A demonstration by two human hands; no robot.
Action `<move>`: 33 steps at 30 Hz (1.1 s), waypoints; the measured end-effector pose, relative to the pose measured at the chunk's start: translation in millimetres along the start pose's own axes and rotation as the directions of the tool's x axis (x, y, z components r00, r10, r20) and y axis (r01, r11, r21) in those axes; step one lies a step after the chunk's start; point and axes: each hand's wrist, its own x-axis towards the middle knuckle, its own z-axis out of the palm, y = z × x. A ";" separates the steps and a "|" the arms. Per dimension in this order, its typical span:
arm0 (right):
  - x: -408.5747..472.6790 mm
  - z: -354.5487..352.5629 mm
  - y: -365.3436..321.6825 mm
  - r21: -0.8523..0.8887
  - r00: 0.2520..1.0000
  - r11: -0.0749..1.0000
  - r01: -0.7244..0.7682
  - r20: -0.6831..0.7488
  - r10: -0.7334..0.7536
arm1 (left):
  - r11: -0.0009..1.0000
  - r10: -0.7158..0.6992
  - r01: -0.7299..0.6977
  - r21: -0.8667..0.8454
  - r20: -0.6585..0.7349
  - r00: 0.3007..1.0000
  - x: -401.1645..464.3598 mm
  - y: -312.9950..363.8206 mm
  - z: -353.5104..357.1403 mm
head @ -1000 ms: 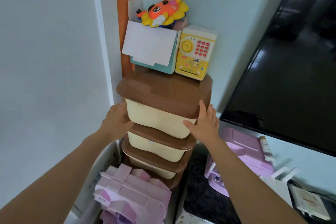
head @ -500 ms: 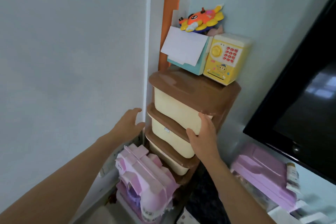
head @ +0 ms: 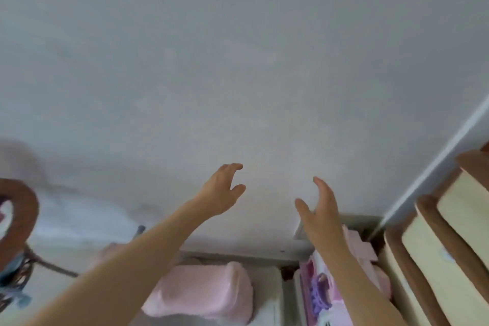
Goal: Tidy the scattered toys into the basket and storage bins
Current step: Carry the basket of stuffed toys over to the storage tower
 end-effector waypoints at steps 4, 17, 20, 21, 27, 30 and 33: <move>-4.4 77.3 -56.4 0.016 0.970 0.991 0.134 0.203 -0.135 | 0.989 -0.144 0.141 -0.036 -0.139 0.980 -33.2 -74.7 -52.9; -78.6 357.6 -264.2 0.196 0.649 0.951 0.238 0.697 -0.306 | 0.827 -0.534 0.511 -0.235 -0.613 0.582 -176.3 -315.8 -231.9; -96.8 408.6 -307.2 0.210 0.589 0.966 0.151 0.766 -0.259 | 0.751 -0.606 0.549 -0.367 -0.712 0.354 -210.2 -366.7 -265.5; -100.3 423.0 -320.1 0.212 0.579 0.970 0.118 0.779 -0.241 | 0.707 -0.643 0.568 -0.421 -0.717 0.268 -219.3 -381.1 -276.0; -106.6 516.4 -381.3 0.178 0.472 0.983 -0.051 0.871 -0.133 | 0.505 -0.780 0.573 -0.646 -0.625 -0.016 -254.7 -464.8 -319.4; -110.3 576.5 -401.2 0.145 0.416 0.982 -0.118 0.906 -0.083 | 0.435 -0.827 0.530 -0.728 -0.556 -0.084 -263.0 -505.0 -329.6; -119.7 626.1 -411.7 0.119 0.341 0.964 -0.238 0.940 -0.031 | 0.368 -0.875 0.476 -0.799 -0.471 -0.115 -271.2 -540.5 -331.9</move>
